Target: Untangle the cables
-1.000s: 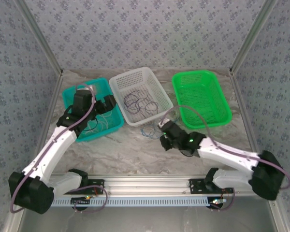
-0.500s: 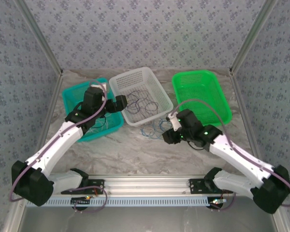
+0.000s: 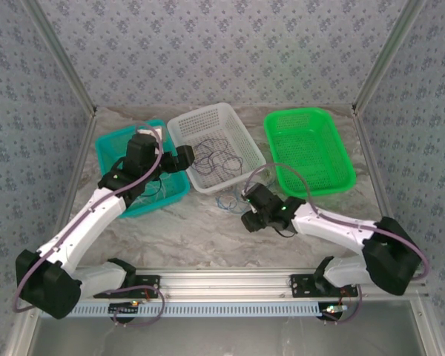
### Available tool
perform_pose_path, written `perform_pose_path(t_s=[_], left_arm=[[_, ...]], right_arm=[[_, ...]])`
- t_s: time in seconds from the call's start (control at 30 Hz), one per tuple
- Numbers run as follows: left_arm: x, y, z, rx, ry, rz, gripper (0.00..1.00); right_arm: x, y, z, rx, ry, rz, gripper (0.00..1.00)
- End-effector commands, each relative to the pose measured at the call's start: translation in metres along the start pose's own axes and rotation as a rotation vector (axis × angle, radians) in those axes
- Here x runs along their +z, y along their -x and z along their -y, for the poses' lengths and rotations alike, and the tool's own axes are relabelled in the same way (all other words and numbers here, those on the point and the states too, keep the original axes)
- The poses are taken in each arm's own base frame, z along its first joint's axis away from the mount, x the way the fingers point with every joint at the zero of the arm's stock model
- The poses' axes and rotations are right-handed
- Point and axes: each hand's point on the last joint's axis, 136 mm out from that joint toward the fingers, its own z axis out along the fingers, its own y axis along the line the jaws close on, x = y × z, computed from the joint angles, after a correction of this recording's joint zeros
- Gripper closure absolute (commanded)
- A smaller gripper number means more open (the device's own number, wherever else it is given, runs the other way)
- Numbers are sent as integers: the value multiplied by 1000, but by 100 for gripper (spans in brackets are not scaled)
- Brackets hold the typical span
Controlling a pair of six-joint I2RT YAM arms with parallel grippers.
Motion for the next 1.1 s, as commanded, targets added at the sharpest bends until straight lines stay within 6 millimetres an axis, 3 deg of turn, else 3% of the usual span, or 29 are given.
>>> perform_pose_path(t_s=[0.0,0.37,0.53,0.8,1.07], left_arm=[[-9,12,10,16,-41,52,1],[-16,13,10,26,-42,67,0],[-17,13,11,22,-45,70,1],[-19,13,11,18,-47,72,1],[-18,13,12,13,-54,73,1]], right_arm=[[19,-2,1,5,-53,-10,39],[53,-2,26,-6,-273,-61,43],[58,3,22,-24,-303,-33,46],[45,3,33,0,-400,12,48],[29,7,30,-7,-347,48,43]])
